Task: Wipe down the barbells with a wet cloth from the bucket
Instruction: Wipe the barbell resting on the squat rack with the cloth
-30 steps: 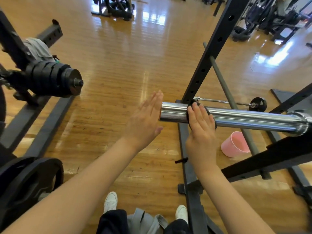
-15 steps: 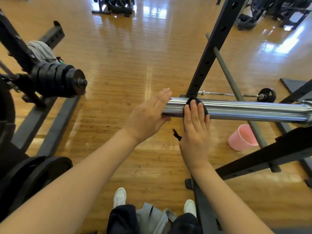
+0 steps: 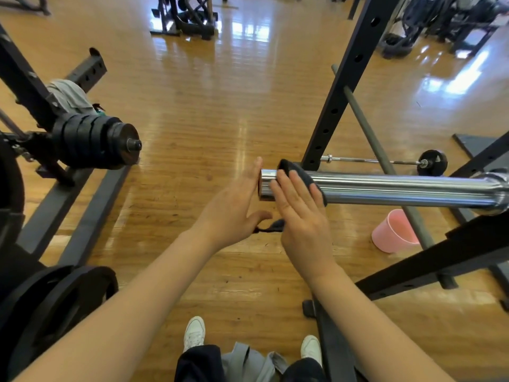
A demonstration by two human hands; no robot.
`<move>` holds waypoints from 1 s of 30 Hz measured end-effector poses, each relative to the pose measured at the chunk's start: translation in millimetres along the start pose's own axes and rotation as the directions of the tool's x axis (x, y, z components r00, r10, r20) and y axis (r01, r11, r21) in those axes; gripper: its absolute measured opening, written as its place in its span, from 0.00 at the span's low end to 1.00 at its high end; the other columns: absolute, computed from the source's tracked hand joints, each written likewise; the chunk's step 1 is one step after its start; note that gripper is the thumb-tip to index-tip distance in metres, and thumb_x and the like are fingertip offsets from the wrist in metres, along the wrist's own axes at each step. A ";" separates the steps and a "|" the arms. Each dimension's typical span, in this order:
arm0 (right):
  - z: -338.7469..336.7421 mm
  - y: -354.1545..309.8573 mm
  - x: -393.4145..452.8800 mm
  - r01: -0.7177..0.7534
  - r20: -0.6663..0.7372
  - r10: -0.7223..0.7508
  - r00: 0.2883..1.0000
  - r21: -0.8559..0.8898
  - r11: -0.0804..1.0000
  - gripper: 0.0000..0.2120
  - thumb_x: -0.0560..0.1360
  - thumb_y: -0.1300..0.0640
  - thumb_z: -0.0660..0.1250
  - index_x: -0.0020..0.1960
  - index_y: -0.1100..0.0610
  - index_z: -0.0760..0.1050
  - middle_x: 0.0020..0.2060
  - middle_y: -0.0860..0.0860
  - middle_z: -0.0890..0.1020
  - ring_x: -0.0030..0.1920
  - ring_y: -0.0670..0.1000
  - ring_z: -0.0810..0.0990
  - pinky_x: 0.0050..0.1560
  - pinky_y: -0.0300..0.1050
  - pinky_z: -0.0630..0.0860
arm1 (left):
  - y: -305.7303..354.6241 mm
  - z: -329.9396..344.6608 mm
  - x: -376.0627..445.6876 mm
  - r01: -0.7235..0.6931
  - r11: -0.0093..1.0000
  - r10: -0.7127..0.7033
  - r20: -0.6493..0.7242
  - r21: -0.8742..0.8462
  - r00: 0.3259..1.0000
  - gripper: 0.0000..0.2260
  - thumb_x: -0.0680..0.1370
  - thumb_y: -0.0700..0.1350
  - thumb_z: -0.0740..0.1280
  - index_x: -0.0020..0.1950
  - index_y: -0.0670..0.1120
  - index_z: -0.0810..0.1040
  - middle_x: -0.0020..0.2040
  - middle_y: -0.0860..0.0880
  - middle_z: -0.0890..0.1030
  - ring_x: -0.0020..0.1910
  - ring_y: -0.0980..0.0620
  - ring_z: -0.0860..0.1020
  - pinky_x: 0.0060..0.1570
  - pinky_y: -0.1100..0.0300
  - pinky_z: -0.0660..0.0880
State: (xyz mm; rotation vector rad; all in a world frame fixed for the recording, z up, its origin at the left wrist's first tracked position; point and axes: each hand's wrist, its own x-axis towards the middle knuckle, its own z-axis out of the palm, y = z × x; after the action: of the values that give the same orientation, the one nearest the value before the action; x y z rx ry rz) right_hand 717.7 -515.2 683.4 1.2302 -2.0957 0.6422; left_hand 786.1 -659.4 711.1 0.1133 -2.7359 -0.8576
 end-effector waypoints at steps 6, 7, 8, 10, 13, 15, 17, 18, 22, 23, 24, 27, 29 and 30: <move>4.9 -17.5 1.8 -0.082 -0.016 0.082 0.996 0.005 0.997 0.26 0.72 0.70 0.55 0.70 0.62 0.62 0.69 0.58 0.67 0.72 0.55 0.60 0.73 0.53 0.50 | -15.0 9.7 -13.4 -0.055 0.962 0.080 -0.085 0.269 0.993 0.33 0.75 0.55 0.59 0.74 0.35 0.59 0.73 0.39 0.64 0.72 0.46 0.63 0.70 0.54 0.62; 7.6 -25.2 5.5 -0.037 0.015 0.037 0.999 0.030 0.999 0.27 0.72 0.70 0.55 0.70 0.62 0.61 0.69 0.57 0.66 0.72 0.55 0.60 0.73 0.53 0.50 | -15.3 11.7 -13.0 -0.054 0.967 0.079 -0.094 0.248 0.992 0.33 0.75 0.54 0.58 0.74 0.36 0.59 0.74 0.40 0.63 0.73 0.47 0.62 0.70 0.52 0.63; 8.1 -28.2 9.2 -0.002 0.046 -0.001 0.999 0.055 0.998 0.27 0.72 0.69 0.55 0.71 0.61 0.61 0.70 0.57 0.66 0.72 0.55 0.60 0.74 0.52 0.50 | -15.0 12.6 -12.8 -0.052 0.971 0.079 -0.108 0.231 0.991 0.32 0.75 0.53 0.57 0.75 0.37 0.58 0.74 0.41 0.62 0.73 0.48 0.61 0.70 0.51 0.64; 3.7 -20.1 10.7 0.042 0.091 -0.049 0.995 0.081 0.996 0.28 0.73 0.69 0.54 0.72 0.60 0.59 0.71 0.55 0.64 0.73 0.53 0.59 0.74 0.50 0.51 | -16.1 12.6 -12.1 -0.038 0.974 0.070 -0.135 0.223 0.988 0.31 0.76 0.52 0.57 0.75 0.37 0.59 0.74 0.41 0.63 0.73 0.49 0.60 0.70 0.51 0.64; -8.7 6.5 -0.6 -0.035 0.062 0.030 0.998 0.074 0.997 0.31 0.71 0.73 0.58 0.72 0.60 0.58 0.71 0.54 0.62 0.74 0.51 0.56 0.75 0.48 0.49 | -20.0 9.9 -13.3 0.008 0.973 0.036 -0.185 0.230 0.982 0.29 0.76 0.50 0.58 0.73 0.35 0.61 0.73 0.40 0.66 0.71 0.47 0.64 0.69 0.55 0.63; -11.3 9.8 -3.0 -0.096 0.003 0.096 0.995 0.061 0.994 0.31 0.69 0.75 0.61 0.71 0.62 0.61 0.70 0.56 0.64 0.73 0.52 0.58 0.75 0.49 0.50 | -21.5 9.9 -15.1 0.054 0.985 -0.017 -0.219 0.163 0.976 0.29 0.76 0.46 0.61 0.74 0.36 0.59 0.73 0.40 0.64 0.72 0.46 0.64 0.69 0.53 0.64; -4.2 -3.0 2.6 -0.069 -0.026 0.070 0.997 0.062 0.996 0.27 0.71 0.74 0.57 0.69 0.63 0.63 0.69 0.58 0.66 0.71 0.54 0.61 0.74 0.50 0.51 | -19.3 11.4 -15.1 0.083 0.994 -0.063 -0.243 0.072 0.968 0.29 0.77 0.41 0.63 0.75 0.37 0.57 0.74 0.41 0.62 0.73 0.46 0.63 0.69 0.54 0.63; 0.9 -12.1 7.0 -0.031 -0.012 0.032 0.999 0.067 0.997 0.25 0.72 0.72 0.55 0.69 0.63 0.64 0.68 0.59 0.67 0.71 0.55 0.62 0.73 0.50 0.52 | -17.0 12.7 -14.2 0.090 0.995 -0.077 -0.250 0.042 0.965 0.29 0.77 0.39 0.64 0.75 0.38 0.57 0.75 0.41 0.62 0.73 0.46 0.63 0.70 0.56 0.61; 5.2 -28.7 18.8 0.068 0.092 -0.070 0.993 0.030 0.997 0.22 0.75 0.66 0.52 0.68 0.65 0.69 0.68 0.60 0.71 0.70 0.57 0.65 0.72 0.51 0.53 | -7.4 15.9 -9.8 0.060 0.998 -0.065 -0.259 -0.027 0.964 0.29 0.75 0.31 0.64 0.75 0.40 0.59 0.74 0.44 0.63 0.73 0.52 0.61 0.68 0.72 0.54; 2.6 -23.9 17.0 0.078 0.106 -0.079 0.991 0.014 0.997 0.23 0.75 0.67 0.51 0.68 0.64 0.68 0.68 0.59 0.70 0.70 0.56 0.65 0.72 0.50 0.53 | -6.1 16.3 -10.1 0.062 0.997 -0.069 -0.247 -0.036 0.966 0.31 0.73 0.30 0.63 0.75 0.40 0.59 0.74 0.45 0.63 0.73 0.52 0.61 0.69 0.70 0.56; -0.9 -15.8 12.6 0.080 0.108 -0.080 0.991 -0.001 0.997 0.24 0.75 0.68 0.51 0.69 0.63 0.67 0.69 0.58 0.69 0.71 0.55 0.63 0.72 0.50 0.53 | -4.7 16.9 -11.0 0.066 0.997 -0.071 -0.233 -0.029 0.970 0.31 0.73 0.29 0.62 0.75 0.41 0.59 0.74 0.45 0.63 0.73 0.53 0.61 0.70 0.65 0.59; -15.0 22.4 -6.2 -0.049 0.050 0.053 0.997 -0.066 0.997 0.27 0.73 0.71 0.54 0.71 0.62 0.60 0.70 0.56 0.64 0.73 0.51 0.57 0.75 0.49 0.50 | -1.6 19.3 -10.3 0.016 0.989 0.025 -0.273 0.146 0.962 0.30 0.72 0.35 0.59 0.75 0.37 0.58 0.74 0.40 0.63 0.73 0.47 0.61 0.71 0.55 0.60; -28.6 53.5 -18.2 -0.208 -0.019 0.207 0.978 -0.099 0.973 0.28 0.72 0.72 0.55 0.72 0.63 0.60 0.70 0.58 0.65 0.73 0.52 0.56 0.75 0.48 0.48 | 1.7 23.3 -6.2 -0.042 0.932 0.142 -0.257 0.359 0.956 0.33 0.71 0.42 0.61 0.74 0.36 0.55 0.73 0.36 0.62 0.73 0.43 0.60 0.71 0.55 0.54; -35.8 67.6 -23.3 -0.282 -0.051 0.278 0.959 -0.119 0.952 0.27 0.72 0.72 0.54 0.71 0.63 0.61 0.70 0.59 0.66 0.73 0.53 0.58 0.75 0.48 0.48 | 2.8 26.2 -3.3 -0.063 0.899 0.184 -0.244 0.433 0.952 0.36 0.70 0.44 0.67 0.74 0.36 0.55 0.73 0.35 0.62 0.72 0.42 0.58 0.71 0.54 0.52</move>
State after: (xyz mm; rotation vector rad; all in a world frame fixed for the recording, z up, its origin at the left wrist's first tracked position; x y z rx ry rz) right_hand 675.8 -447.1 684.8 0.8538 -2.2662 0.6381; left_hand 781.9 -642.2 691.3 0.1292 -2.5760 -0.1833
